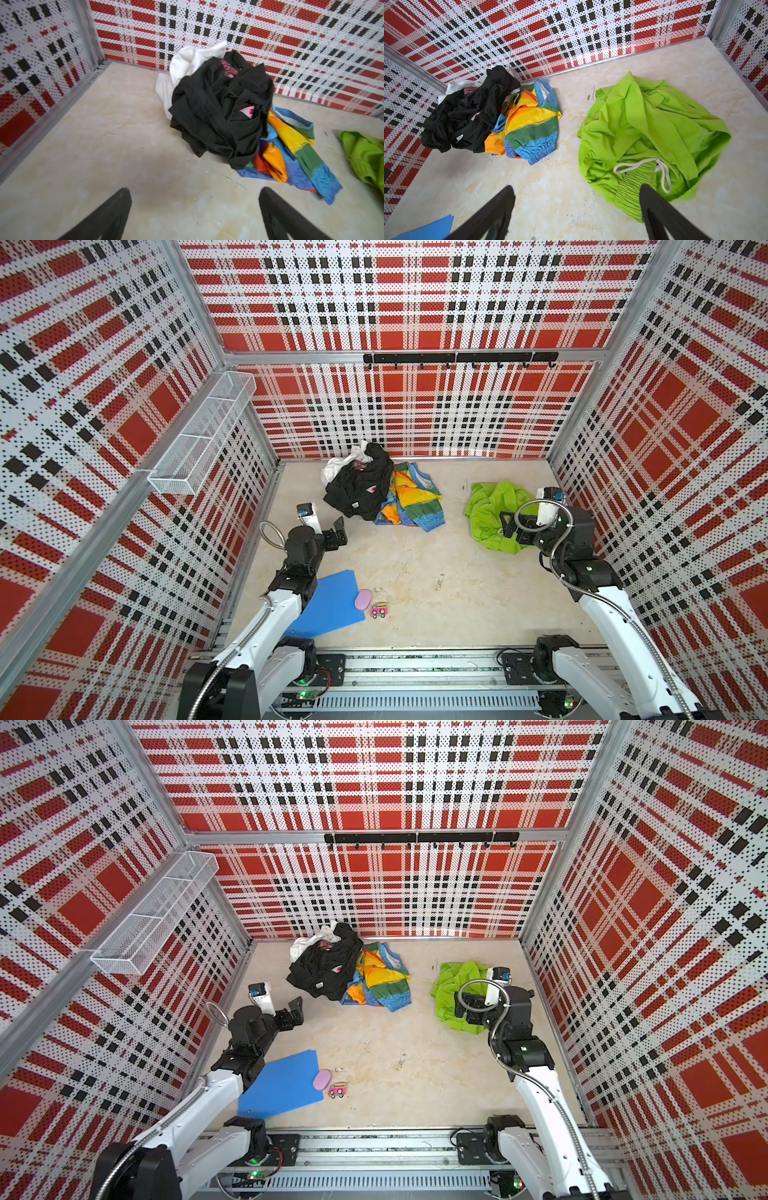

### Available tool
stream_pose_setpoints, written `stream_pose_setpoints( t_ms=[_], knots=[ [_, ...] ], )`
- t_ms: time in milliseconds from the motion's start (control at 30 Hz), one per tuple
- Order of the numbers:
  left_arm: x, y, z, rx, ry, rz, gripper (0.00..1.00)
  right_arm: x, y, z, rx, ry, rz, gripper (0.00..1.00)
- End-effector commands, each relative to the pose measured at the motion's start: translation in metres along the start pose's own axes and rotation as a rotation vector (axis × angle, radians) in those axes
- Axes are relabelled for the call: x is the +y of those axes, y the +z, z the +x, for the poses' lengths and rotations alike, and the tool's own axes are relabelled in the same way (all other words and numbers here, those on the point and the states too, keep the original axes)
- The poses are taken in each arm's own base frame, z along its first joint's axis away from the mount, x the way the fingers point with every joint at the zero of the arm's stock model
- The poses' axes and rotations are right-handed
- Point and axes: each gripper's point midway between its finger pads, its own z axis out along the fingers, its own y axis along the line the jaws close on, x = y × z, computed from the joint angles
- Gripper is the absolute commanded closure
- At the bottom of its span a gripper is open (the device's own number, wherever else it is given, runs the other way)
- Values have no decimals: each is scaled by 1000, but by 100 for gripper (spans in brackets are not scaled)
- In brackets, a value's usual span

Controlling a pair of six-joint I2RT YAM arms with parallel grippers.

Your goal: Pick out a specific cloth from the pile

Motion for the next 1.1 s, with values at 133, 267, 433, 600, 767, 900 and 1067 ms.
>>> stream_pose_setpoints(
  t_ms=[133, 267, 433, 600, 767, 900, 1067],
  knots=[
    [26, 10, -18, -165, 66, -140, 1, -16, 0, -10, -78, 31, 86, 0],
    [28, 22, -9, -182, 96, -146, 1, -31, 0, -4, -116, 27, 151, 0],
    [31, 41, 4, -162, 145, -161, 1, -47, 3, 9, -139, 17, 206, 0],
    [31, 51, 8, -172, 201, -158, 1, -62, 7, 12, -191, -26, 271, 0],
    [37, 58, 11, -204, 185, -154, 1, -79, 11, 4, -323, -114, 351, 0],
    [45, 63, 15, -171, 146, -142, 1, -97, 19, 6, -389, -177, 423, 0],
    [44, 61, 16, -182, 138, -120, 1, -117, 40, 15, -396, -209, 458, 0]
  ],
)
